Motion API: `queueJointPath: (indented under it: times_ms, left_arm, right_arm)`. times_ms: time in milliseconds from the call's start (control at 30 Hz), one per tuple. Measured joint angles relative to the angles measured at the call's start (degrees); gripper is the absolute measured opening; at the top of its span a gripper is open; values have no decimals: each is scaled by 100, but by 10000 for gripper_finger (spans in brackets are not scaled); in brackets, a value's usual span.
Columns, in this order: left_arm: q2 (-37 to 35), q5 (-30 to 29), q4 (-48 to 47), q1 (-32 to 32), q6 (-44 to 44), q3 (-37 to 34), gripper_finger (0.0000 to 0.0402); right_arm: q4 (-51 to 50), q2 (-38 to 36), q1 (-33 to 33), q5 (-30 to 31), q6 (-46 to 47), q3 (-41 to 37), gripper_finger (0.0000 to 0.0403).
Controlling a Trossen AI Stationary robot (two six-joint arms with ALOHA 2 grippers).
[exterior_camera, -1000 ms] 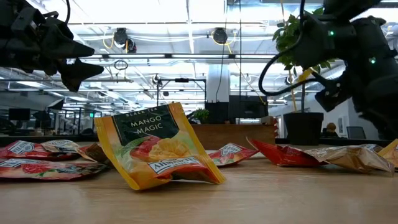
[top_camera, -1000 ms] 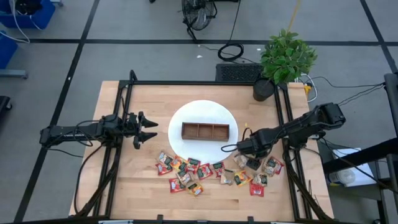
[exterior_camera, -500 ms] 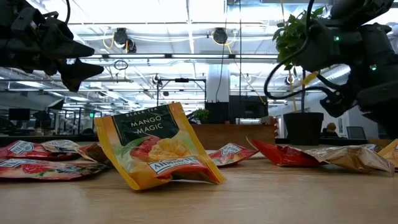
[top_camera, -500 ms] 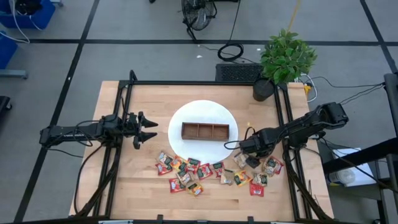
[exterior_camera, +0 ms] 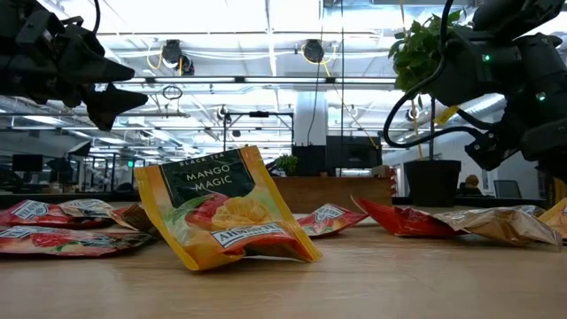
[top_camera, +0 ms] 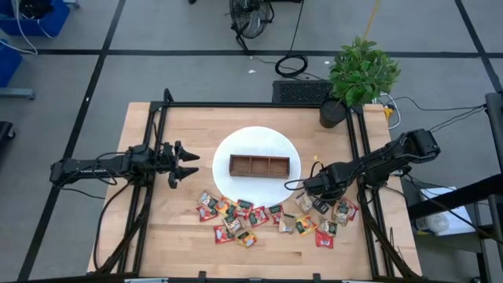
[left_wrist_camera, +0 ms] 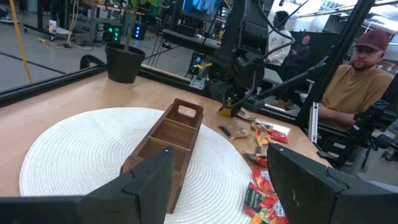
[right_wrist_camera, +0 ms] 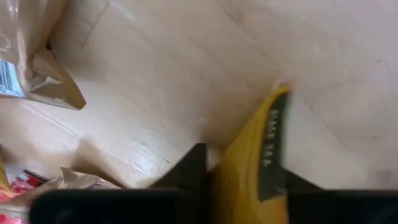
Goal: Pick & Place Tea
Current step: Put the yellow tea bag into the right section of the wooden organizer
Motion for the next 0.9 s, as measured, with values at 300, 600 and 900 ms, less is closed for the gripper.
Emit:
queueJointPath:
  times_ms: [300,600,900]
  left_arm:
    - [-2,-2,-7,0,0,-2,253]
    - [-2,-2,-4,0,0,0,253]
    - [-4,-135,503,-2,35,-2,253]
  right_arm:
    - [-652,-586,13,1157,-261,650,7]
    - [369,-1476,-36,2177,-1233,1336,6]
    - [2606,-1463,-322,2615,-3371,1340,5]
